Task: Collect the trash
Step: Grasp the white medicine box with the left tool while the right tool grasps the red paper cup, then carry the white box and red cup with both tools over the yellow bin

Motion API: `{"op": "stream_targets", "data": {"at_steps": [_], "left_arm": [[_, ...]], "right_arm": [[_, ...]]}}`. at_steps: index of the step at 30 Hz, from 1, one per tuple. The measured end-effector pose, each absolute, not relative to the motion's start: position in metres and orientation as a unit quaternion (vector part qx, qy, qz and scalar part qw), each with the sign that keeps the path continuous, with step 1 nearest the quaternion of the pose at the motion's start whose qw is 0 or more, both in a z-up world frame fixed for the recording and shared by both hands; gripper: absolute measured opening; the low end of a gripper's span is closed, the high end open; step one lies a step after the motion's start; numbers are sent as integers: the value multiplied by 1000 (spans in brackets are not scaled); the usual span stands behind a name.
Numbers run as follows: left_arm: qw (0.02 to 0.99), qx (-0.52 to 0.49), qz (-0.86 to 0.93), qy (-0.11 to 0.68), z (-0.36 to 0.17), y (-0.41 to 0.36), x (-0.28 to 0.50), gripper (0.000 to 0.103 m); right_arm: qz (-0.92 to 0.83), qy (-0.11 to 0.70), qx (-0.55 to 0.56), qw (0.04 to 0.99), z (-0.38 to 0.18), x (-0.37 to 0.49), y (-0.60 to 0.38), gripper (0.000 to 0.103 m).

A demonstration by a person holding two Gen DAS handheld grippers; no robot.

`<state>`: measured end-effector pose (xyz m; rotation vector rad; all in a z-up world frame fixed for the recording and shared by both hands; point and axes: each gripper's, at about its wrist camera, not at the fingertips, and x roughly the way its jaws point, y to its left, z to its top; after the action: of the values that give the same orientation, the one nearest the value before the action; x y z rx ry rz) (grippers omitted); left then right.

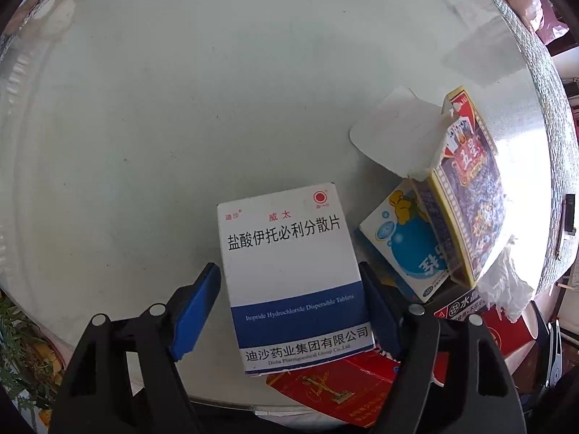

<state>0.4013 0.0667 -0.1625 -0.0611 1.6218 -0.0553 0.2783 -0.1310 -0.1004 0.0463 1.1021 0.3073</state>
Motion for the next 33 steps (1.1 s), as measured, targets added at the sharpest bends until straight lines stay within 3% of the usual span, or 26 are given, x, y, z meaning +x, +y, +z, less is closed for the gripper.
{"op": "stream_targets", "data": {"at_steps": [3,5,8,21,33], "left_arm": [[686,-25,-27,727,-171,63,406,74],[684,-26,-28,729,-177,64,410,67],[682,-27,-30,730,-178,64,412,62],[695,-24,-32,718,-169,65,408,61],[740,-2,-26,672,-95,60,384,60]], "right_arm": [[148,519,23,842,-101,280,-131,94],[151,522,29,839,-102,281,-131,69],[154,523,35,837,-102,281,-133,67],[150,507,28,848,-88,274,-139,64],[108,455,-15,884,-19,268,-157,64]]}}
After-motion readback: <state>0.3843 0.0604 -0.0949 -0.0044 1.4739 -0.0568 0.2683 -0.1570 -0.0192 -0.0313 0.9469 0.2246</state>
